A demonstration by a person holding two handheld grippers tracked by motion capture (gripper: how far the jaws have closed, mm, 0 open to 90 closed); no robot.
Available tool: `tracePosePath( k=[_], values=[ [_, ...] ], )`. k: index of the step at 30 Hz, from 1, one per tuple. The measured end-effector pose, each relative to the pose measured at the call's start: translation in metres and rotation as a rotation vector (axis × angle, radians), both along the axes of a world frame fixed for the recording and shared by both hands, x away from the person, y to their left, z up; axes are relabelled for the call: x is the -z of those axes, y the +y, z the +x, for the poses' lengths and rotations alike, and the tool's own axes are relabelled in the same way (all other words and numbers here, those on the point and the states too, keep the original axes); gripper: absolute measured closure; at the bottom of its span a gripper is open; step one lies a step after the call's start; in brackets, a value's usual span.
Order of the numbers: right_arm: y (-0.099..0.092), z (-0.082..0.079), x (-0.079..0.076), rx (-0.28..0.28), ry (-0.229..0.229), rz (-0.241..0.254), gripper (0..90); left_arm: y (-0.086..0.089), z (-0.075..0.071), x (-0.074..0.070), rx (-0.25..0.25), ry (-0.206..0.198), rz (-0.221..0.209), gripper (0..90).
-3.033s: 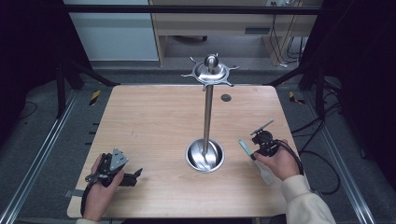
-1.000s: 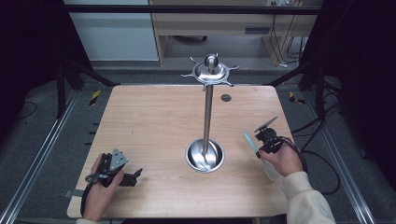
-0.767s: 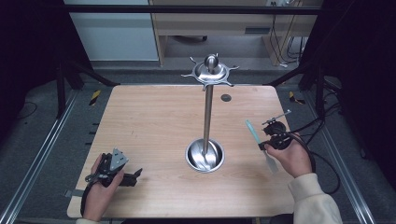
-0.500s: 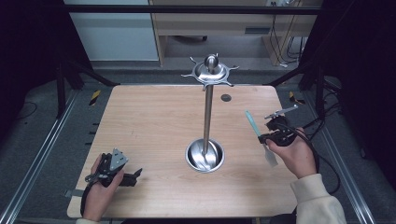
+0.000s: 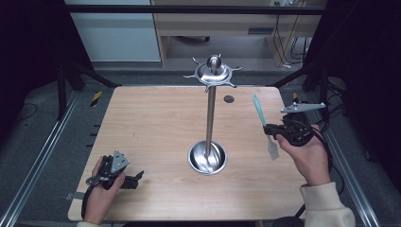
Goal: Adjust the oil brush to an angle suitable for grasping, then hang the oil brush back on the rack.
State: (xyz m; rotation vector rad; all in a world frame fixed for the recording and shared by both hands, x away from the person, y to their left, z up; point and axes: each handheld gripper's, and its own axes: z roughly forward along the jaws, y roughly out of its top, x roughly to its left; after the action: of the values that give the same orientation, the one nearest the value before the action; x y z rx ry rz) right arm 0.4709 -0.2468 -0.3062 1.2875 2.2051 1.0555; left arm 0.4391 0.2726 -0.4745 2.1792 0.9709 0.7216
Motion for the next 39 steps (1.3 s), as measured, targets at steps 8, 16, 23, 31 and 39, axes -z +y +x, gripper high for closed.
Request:
tracePosePath(
  k=[8,16,23,31,39],
  values=[
    [0.002,-0.014,-0.019,-0.017,-0.116,0.064,82.2,0.0,0.001,0.0,-0.002,0.0,-0.002,2.7],
    [0.003,-0.024,-0.028,-0.029,-0.171,0.098,82.2,0.0,0.0,0.0,0.0,0.0,-0.003,2.7],
    [0.002,-0.037,-0.034,-0.046,-0.214,0.139,82.2,0.0,0.0,0.0,-0.001,-0.001,0.001,2.7],
    [0.004,-0.049,-0.04,-0.055,-0.266,0.165,82.2,0.0,0.0,0.0,-0.002,-0.001,0.001,2.7],
    [0.007,-0.056,-0.043,-0.071,-0.305,0.193,82.2,0.0,0.0,0.0,-0.005,-0.004,0.003,2.7]
  ],
)
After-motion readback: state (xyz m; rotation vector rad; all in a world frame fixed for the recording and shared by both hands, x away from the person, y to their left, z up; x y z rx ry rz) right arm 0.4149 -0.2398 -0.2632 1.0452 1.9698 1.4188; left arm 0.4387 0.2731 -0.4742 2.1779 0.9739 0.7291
